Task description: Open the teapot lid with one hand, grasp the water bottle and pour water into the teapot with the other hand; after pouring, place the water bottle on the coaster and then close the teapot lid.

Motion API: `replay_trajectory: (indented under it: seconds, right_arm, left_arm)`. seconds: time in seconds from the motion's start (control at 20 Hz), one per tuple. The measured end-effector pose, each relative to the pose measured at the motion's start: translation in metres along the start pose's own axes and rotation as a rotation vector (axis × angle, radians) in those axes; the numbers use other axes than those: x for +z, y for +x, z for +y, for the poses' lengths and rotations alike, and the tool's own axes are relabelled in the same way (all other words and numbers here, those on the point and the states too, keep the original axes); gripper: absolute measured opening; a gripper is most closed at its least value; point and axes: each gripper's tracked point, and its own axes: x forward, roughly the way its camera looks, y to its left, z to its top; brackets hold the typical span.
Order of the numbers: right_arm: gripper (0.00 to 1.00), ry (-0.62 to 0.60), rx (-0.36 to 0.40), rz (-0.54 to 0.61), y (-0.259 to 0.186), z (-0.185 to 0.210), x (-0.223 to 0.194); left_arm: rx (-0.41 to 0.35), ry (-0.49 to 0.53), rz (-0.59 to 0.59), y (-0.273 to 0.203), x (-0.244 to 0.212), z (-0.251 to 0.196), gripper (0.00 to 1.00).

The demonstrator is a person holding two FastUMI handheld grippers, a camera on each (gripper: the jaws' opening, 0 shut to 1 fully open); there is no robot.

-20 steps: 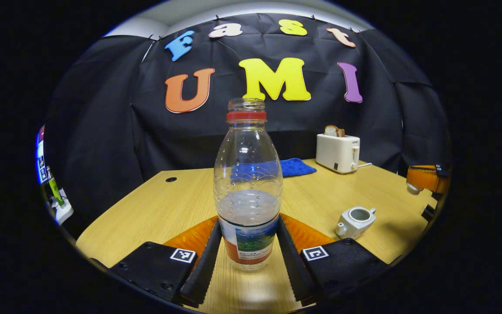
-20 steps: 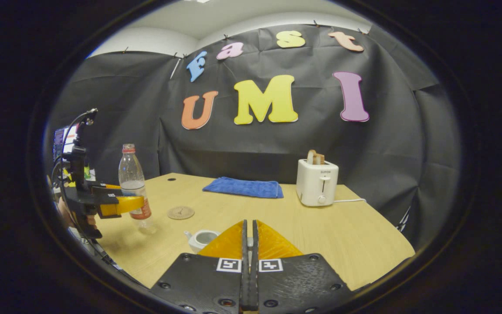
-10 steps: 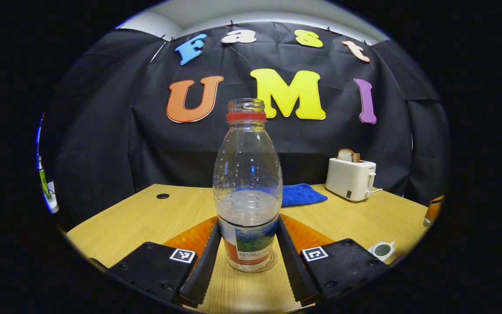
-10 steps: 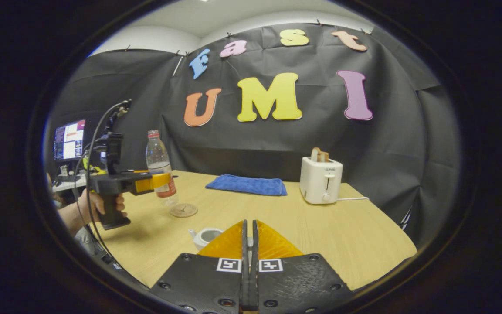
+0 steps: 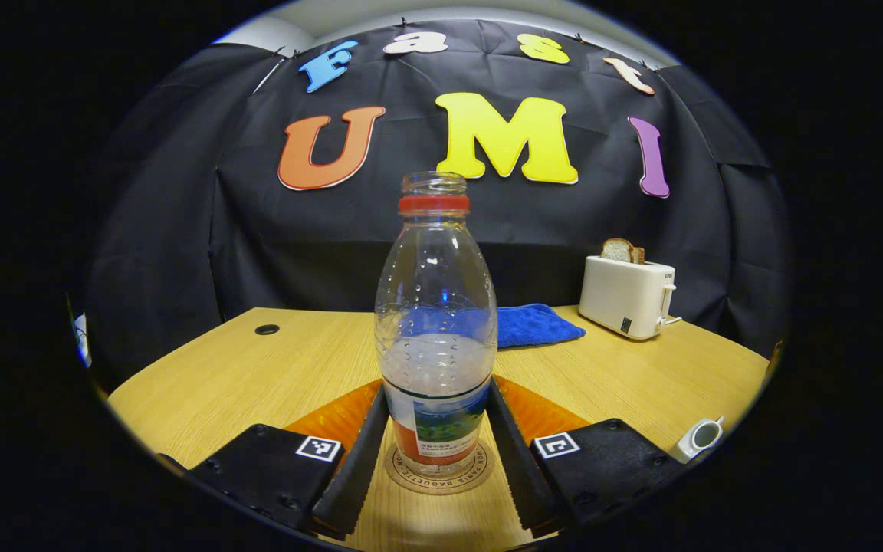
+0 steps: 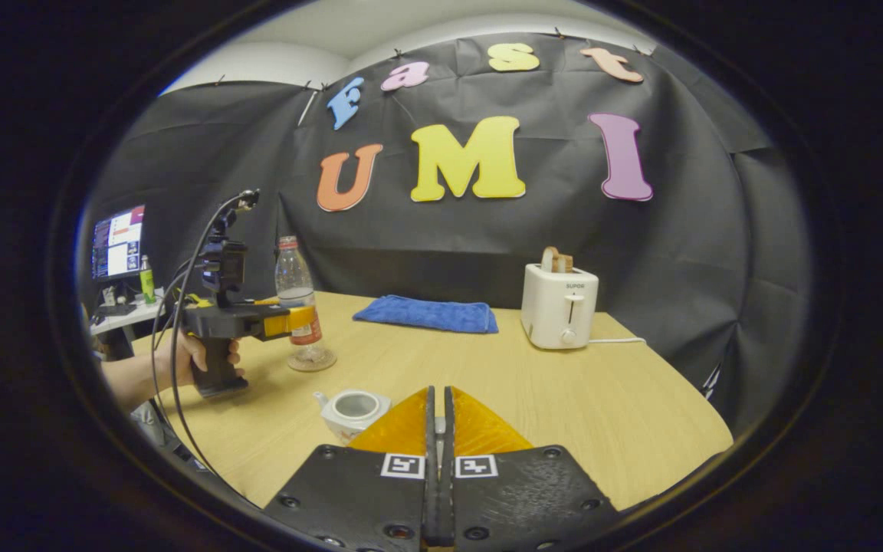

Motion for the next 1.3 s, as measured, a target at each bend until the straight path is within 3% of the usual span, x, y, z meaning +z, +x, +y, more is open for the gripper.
replay_trajectory:
  seconds: [0.35, 0.55, 0.9, 1.3]
  right_arm:
    - [0.0, 0.003, 0.005, 0.002, 0.002, 0.001, -0.001]
    - [0.0, -0.005, 0.01, 0.001, 0.0, 0.005, 0.0]
    - [0.0, -0.019, 0.029, -0.015, 0.0, 0.018, 0.009]
    - [0.0, -0.049, 0.091, -0.056, 0.011, 0.061, 0.03]
  left_arm:
    - [-0.005, -0.003, 0.012, -0.003, -0.003, 0.002, 0.81]
    - [-0.02, -0.013, 0.021, -0.006, -0.005, -0.001, 0.99]
    - [0.01, -0.088, 0.084, -0.046, -0.021, 0.017, 1.0]
    - [0.133, -0.045, 0.017, -0.132, -0.008, 0.075, 0.99]
